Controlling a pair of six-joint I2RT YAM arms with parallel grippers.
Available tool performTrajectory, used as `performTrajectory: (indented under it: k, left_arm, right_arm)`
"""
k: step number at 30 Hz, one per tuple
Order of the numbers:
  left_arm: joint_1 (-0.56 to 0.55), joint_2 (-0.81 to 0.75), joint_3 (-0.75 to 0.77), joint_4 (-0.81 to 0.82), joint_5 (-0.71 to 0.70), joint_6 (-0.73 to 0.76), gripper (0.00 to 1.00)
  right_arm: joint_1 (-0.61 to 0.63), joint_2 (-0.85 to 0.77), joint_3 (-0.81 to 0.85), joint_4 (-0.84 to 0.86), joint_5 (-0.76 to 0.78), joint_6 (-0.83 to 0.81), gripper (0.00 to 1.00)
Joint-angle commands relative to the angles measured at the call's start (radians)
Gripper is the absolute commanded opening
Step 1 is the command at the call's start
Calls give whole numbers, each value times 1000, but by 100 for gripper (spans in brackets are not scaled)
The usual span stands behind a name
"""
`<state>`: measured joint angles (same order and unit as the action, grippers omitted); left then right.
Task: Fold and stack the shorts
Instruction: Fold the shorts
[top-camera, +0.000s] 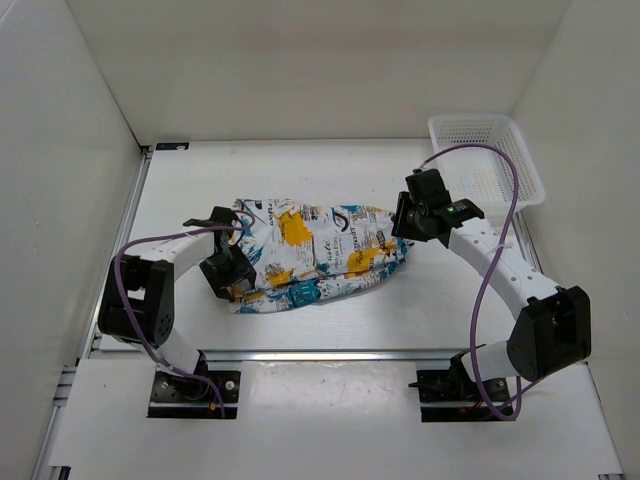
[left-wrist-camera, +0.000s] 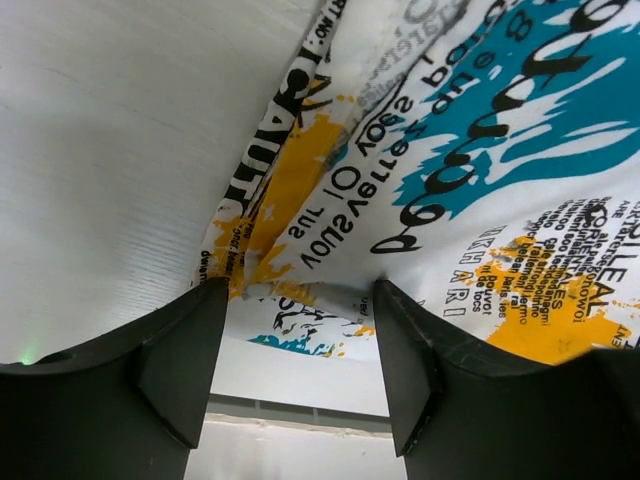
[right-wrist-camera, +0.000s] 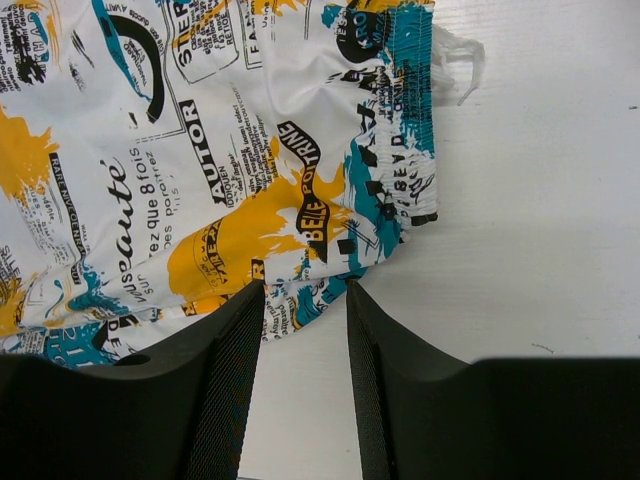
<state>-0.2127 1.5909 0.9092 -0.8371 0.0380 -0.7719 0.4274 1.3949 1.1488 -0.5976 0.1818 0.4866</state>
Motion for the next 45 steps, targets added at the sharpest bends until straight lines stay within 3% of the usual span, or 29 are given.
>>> performTrajectory:
  k: [1, 4, 13, 17, 26, 34, 41, 43, 45]
  left_arm:
    - [-17, -48, -7, 9, -4, -10, 71]
    - [-27, -37, -7, 9, -15, -20, 65]
    - [-27, -65, 22, -3, -46, -20, 33]
    - [-27, -114, 60, -43, -46, -20, 10]
    - [-27, -181, 106, -120, -113, -20, 10]
    - [-27, -181, 50, -99, -135, -58, 10]
    - [-27, -181, 100, -99, -155, -58, 10]
    - [-27, -195, 123, -114, -164, -58, 10]
    - [-27, -224, 164, -132, -173, -58, 10]
  right_arm:
    - [2, -11, -4, -2, 18, -17, 44]
    - [2, -11, 5, -2, 18, -17, 44]
    - [2, -20, -4, -11, 18, -17, 44]
    - [2, -20, -14, -11, 27, -8, 44]
    - [2, -30, -23, -11, 27, -8, 44]
    - [2, -30, -23, -11, 27, -8, 44]
    - [2, -30, -23, -11, 18, -8, 45]
    - [-10, -30, -23, -11, -5, -8, 50]
    - [-41, -11, -44, -11, -69, -8, 72]
